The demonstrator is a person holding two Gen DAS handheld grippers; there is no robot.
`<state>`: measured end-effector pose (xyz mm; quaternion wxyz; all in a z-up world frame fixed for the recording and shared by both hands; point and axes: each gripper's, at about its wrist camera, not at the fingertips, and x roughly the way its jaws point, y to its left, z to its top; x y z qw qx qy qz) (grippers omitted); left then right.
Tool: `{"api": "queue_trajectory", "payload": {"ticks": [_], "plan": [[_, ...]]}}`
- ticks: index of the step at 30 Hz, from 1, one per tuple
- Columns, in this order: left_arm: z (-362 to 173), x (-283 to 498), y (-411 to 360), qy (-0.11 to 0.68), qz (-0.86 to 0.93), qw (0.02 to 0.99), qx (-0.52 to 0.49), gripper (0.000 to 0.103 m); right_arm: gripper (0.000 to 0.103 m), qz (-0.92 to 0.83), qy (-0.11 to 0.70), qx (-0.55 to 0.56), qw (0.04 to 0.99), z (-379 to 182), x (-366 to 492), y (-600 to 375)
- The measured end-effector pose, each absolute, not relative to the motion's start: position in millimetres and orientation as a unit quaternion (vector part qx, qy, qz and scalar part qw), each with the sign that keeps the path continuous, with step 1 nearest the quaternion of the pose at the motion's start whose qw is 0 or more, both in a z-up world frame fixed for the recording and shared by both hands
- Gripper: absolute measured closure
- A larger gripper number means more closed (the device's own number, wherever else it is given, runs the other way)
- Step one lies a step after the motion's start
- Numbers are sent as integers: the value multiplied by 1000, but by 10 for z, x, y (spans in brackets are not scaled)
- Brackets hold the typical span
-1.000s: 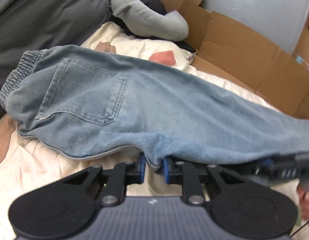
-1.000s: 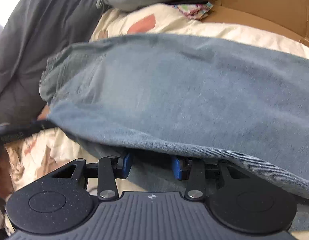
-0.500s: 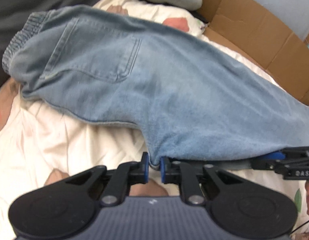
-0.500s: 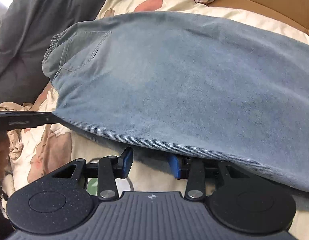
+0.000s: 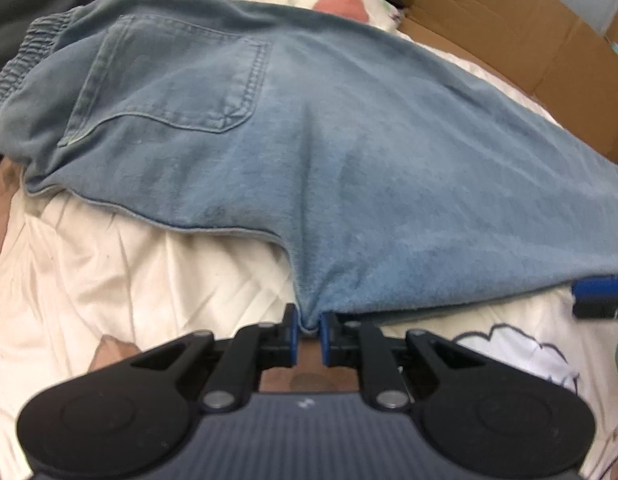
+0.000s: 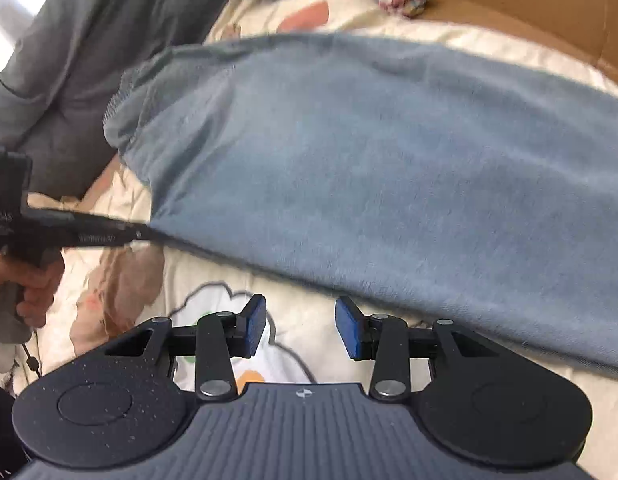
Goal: Fold clothes
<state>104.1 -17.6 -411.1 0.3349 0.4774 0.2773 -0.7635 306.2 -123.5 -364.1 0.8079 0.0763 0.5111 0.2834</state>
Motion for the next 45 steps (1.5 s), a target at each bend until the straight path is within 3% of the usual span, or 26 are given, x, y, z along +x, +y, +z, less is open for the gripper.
{"api": "queue_trajectory", "payload": {"ticks": [4,10,26,45], "plan": [[-3925,1068,-201,273,-774,300,487,84,57,267,491,77,826,-3538,3106,-1351],[-3676,1058,-273,229,-791,301,481,85,57,220,477,75,847,-3526,3169,-1676],[-4008,489,-255,176,-794,257,521,77,57,69,466,89,877,-3689,3001,-2812],[-3942,447,-181,145,-762,249,581,66,56,-78,416,246,872,-3994,2300,-3869]]}}
